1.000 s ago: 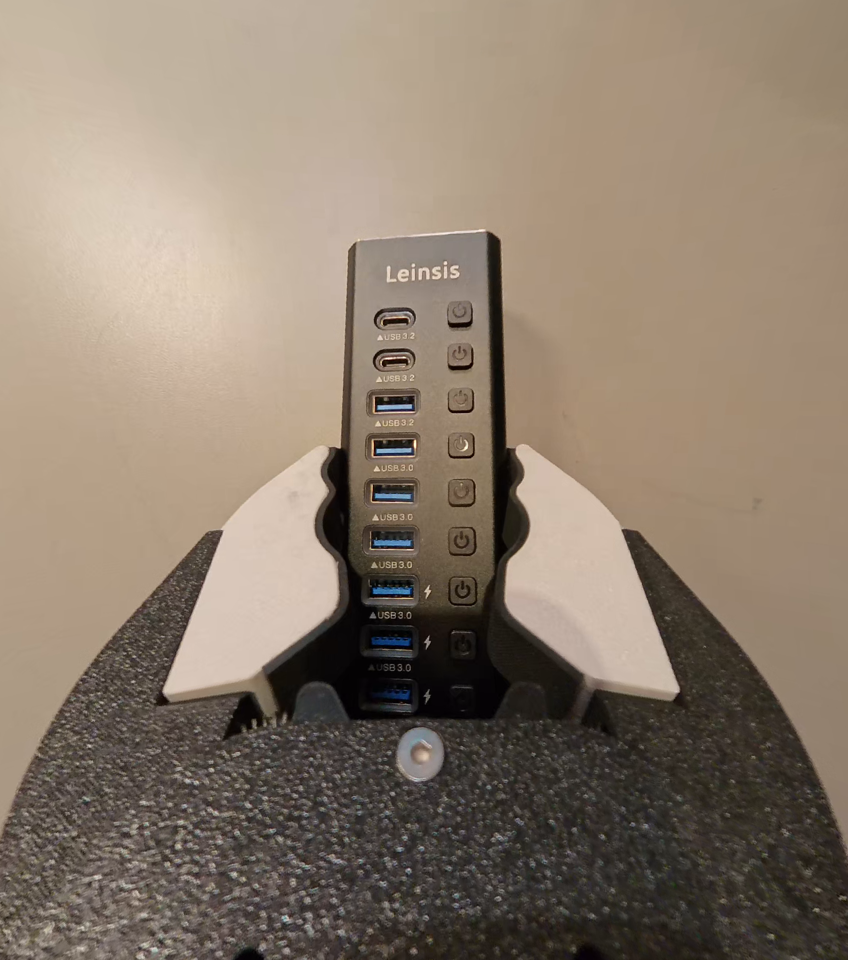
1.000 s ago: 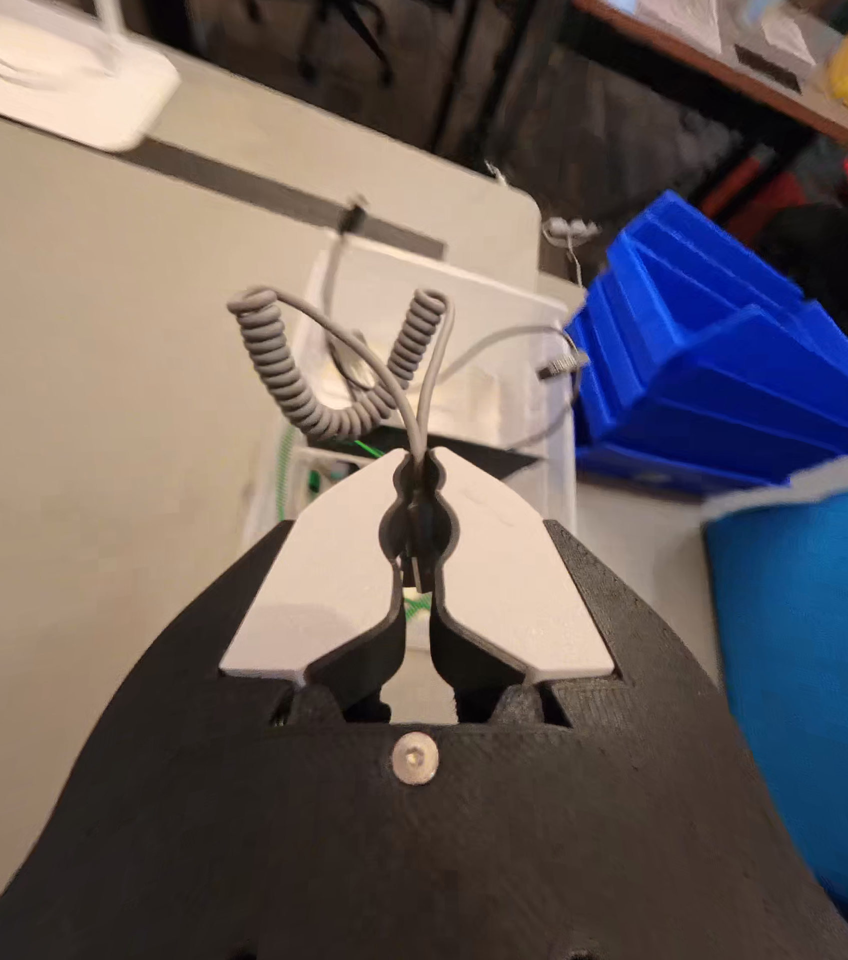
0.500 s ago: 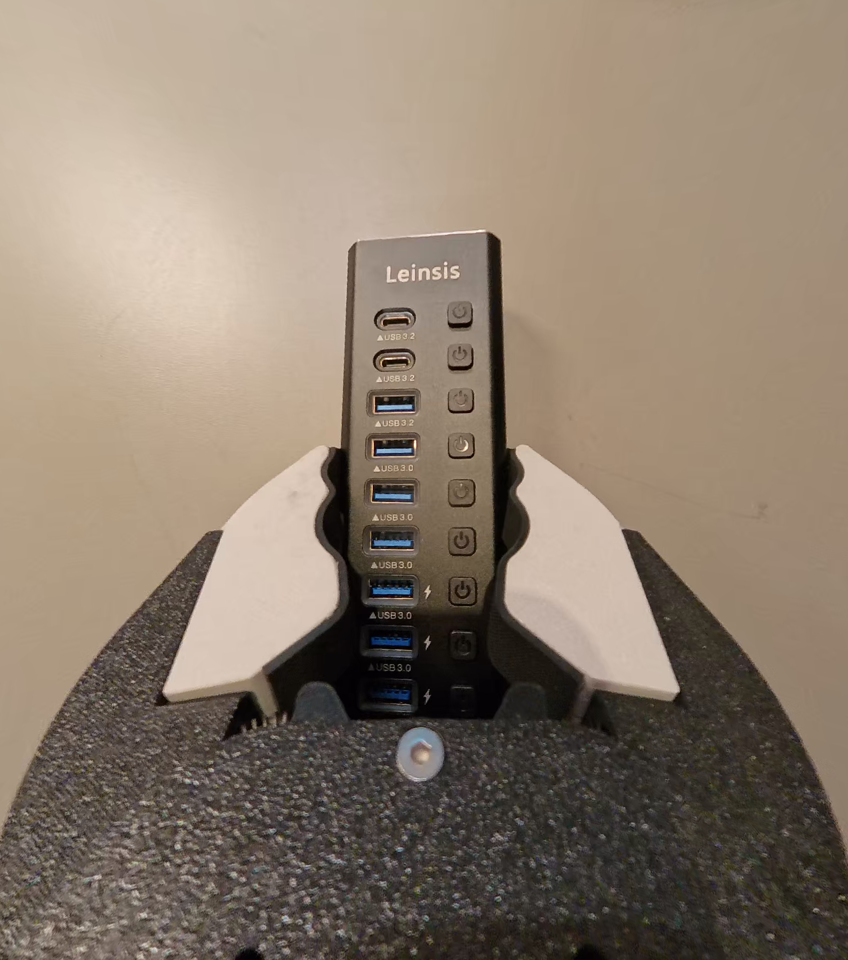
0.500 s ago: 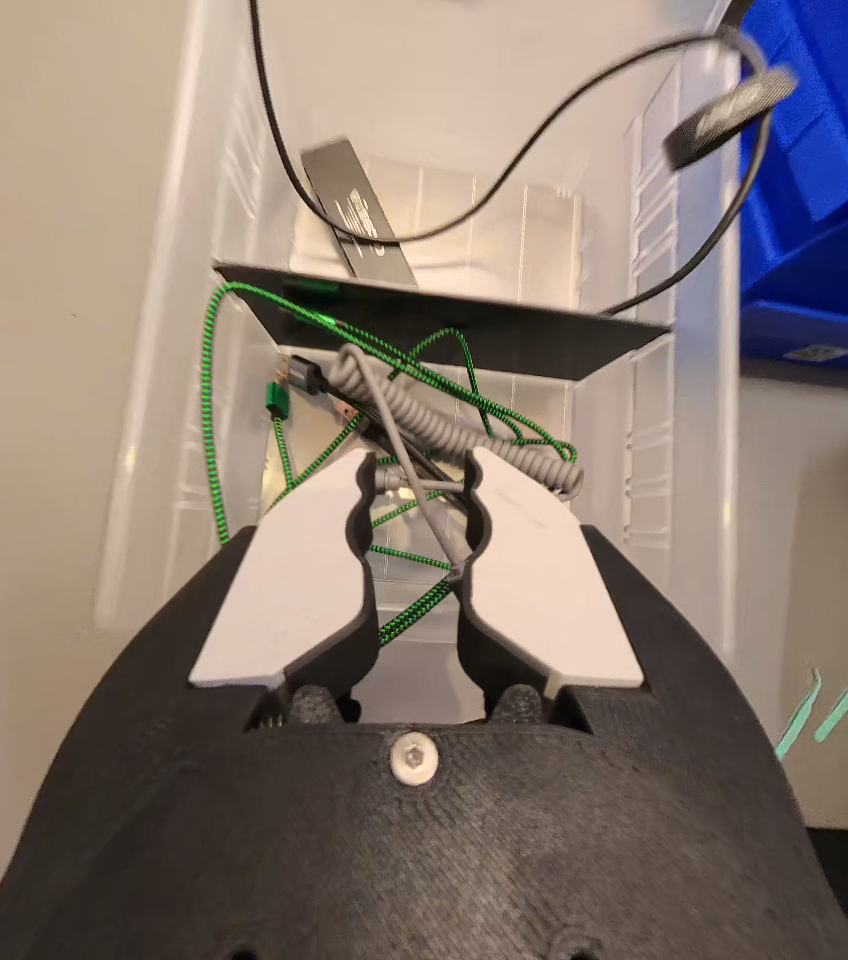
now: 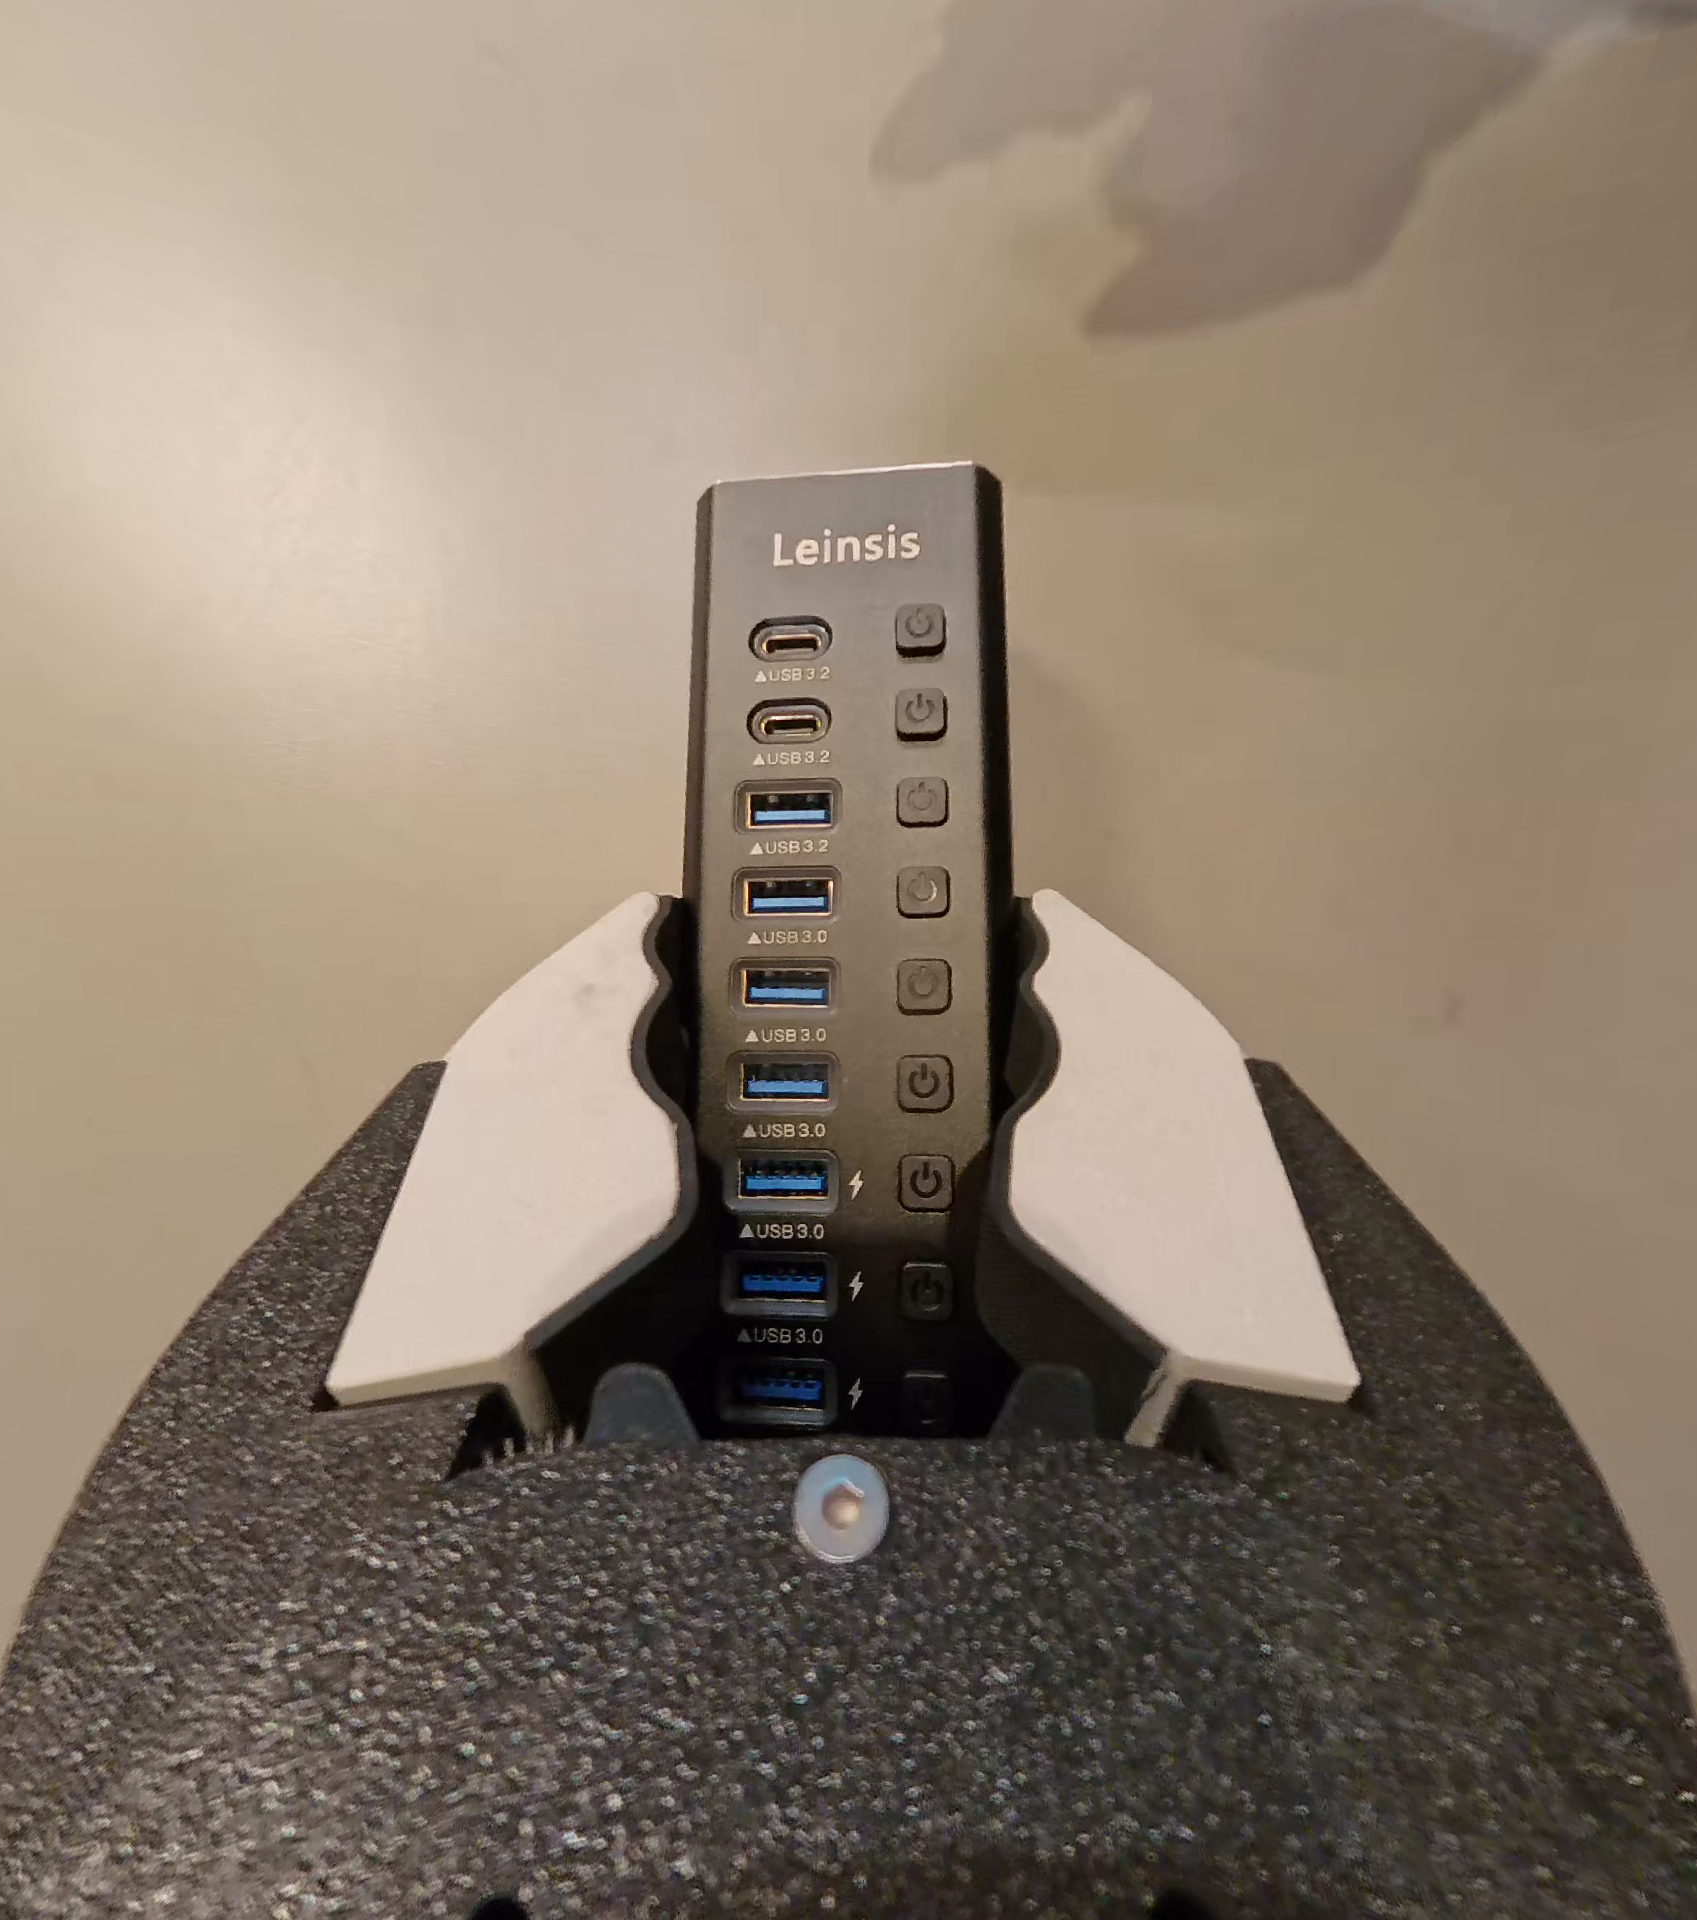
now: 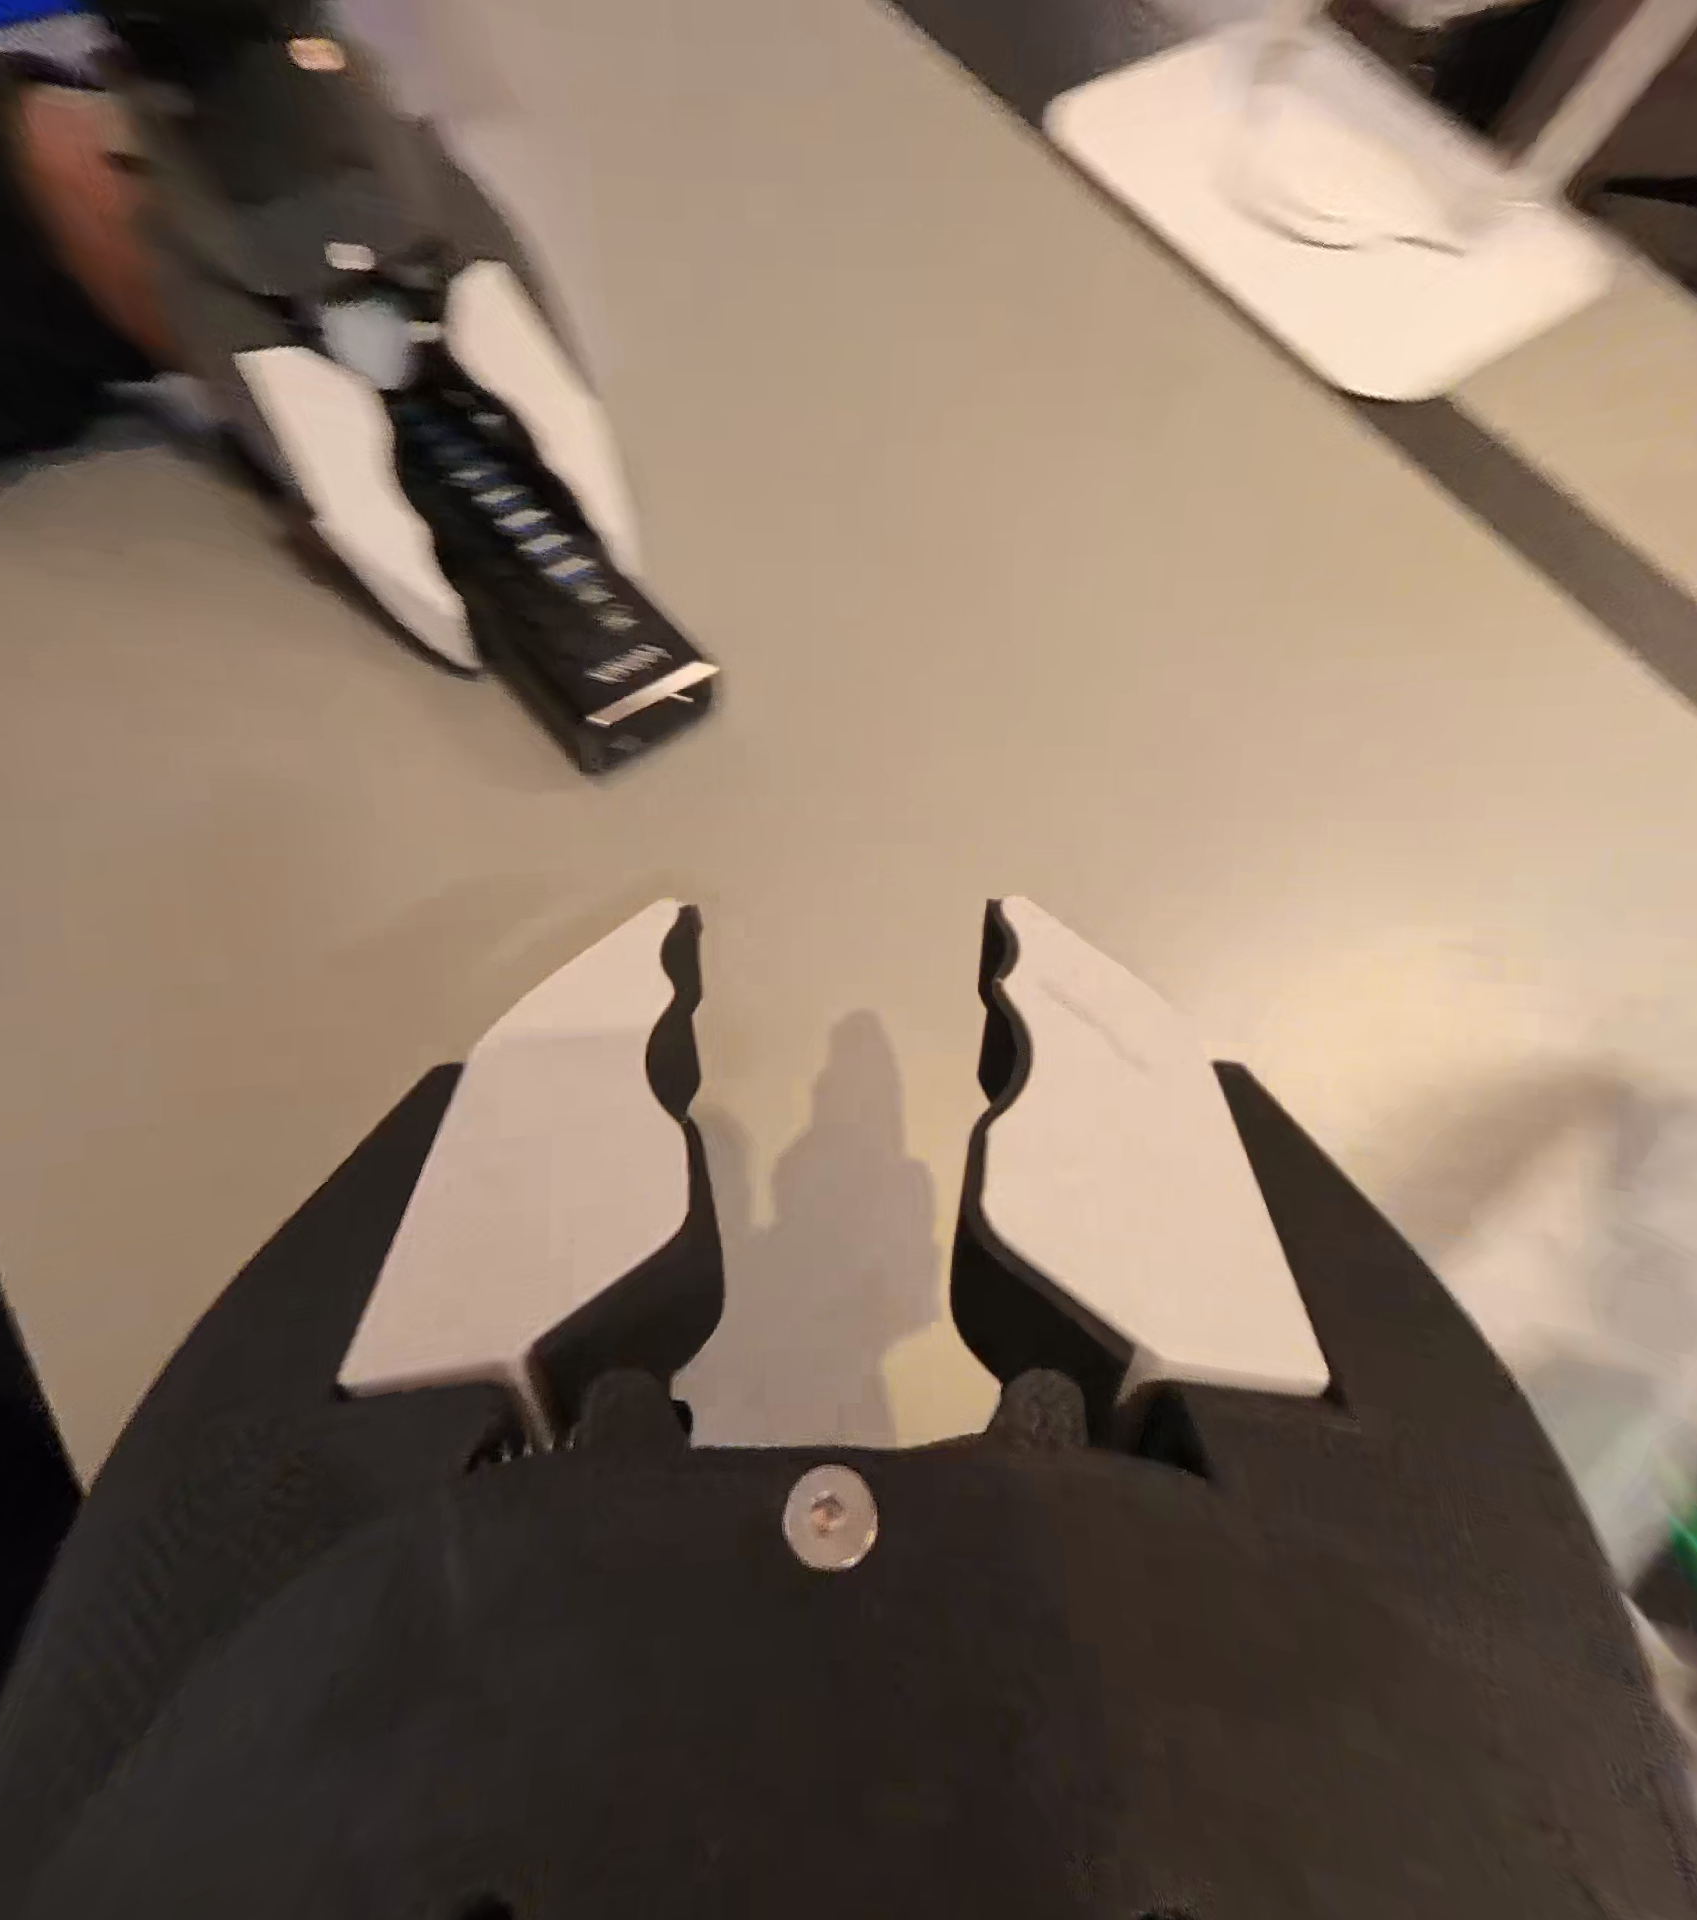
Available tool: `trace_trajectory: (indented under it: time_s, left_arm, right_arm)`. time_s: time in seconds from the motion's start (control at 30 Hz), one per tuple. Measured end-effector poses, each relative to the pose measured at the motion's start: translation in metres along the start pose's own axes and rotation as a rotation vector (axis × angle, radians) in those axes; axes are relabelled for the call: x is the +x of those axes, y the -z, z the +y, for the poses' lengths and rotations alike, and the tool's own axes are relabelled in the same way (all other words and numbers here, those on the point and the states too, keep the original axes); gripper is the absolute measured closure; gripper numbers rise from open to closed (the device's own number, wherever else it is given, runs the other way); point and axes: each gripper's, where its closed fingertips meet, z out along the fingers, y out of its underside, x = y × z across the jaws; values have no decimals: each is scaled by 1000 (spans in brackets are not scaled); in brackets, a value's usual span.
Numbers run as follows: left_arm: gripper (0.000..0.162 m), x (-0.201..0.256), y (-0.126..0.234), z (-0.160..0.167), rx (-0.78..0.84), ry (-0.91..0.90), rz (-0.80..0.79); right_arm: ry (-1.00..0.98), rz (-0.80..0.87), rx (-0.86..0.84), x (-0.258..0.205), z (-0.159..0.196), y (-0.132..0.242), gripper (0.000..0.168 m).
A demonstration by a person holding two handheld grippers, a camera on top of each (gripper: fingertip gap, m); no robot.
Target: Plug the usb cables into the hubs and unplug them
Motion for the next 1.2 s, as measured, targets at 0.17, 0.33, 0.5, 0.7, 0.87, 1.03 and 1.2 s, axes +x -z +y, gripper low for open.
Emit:
trace_trajectory:
  time_s: [0.17,0.33,0.5,0.7,0.87,1.03,1.2]
  left_arm:
    - [102,7,0,-2,7,28,49]
    - [102,7,2,-5,27,88,70]
    - [102,9,5,-14,89,269,136]
    - [103,12,8,-20,113,415,178]
    - [102,18,2,-18,63,409,157]
    - [102,23,1,-18,52,376,166]
    - [102,24,7,-28,122,321,188]
  right_arm:
    - [9,-245,-46,-51,6,-85,100]
    - [120,-214,-7,-65,6,-118,90]
    - [311,-64,136,-64,-9,-125,90]
    - [522,75,157,-66,-14,-135,99]
    - [765,240,139,-66,-21,-143,118]
    - [894,281,59,-67,-15,-149,132]
    - [939,293,10,-65,-16,-140,135]
